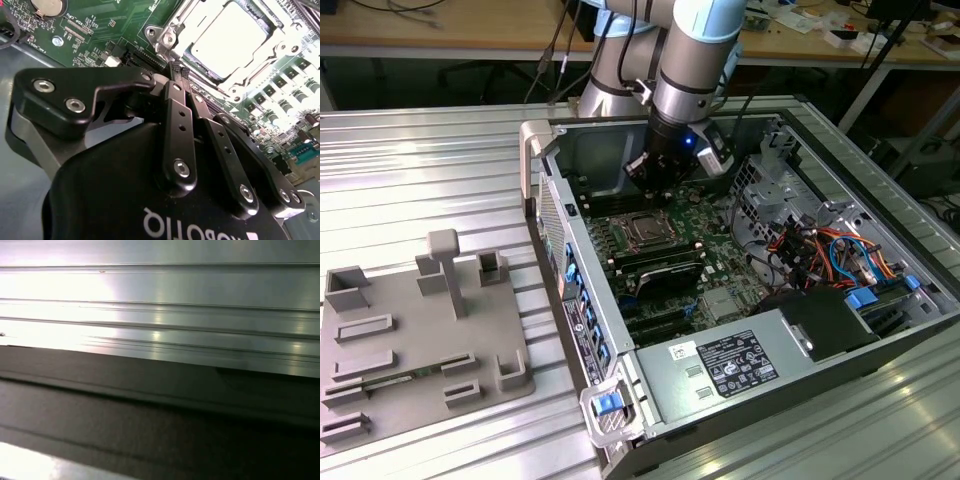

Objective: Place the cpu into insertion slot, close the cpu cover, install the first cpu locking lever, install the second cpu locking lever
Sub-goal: 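Install the first cpu locking lever, then install the second cpu locking lever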

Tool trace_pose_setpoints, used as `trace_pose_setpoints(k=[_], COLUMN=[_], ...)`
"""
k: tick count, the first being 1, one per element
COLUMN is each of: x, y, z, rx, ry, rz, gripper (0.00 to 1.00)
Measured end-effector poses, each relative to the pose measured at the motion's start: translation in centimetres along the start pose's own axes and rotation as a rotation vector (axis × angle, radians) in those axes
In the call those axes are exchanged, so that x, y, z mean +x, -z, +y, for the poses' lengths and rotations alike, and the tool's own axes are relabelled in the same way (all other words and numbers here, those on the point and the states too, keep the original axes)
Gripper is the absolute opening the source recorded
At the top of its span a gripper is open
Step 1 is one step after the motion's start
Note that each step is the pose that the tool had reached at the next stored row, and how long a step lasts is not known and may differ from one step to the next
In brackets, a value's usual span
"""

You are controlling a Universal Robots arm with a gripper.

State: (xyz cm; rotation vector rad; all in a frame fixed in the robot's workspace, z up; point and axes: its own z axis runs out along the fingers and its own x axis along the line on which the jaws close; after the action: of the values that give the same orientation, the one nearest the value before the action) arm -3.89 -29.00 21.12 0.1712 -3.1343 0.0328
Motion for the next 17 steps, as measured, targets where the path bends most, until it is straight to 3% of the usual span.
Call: trace_pose_setpoints(k=[10,17], x=[0.09,0.09], y=[0.00,0.00], z=[-0.79,-0.81], rx=[0.0020,0.0020], ry=[0.000,0.000], rz=[0.0003,0.0003], gripper=[0.11,0.11])
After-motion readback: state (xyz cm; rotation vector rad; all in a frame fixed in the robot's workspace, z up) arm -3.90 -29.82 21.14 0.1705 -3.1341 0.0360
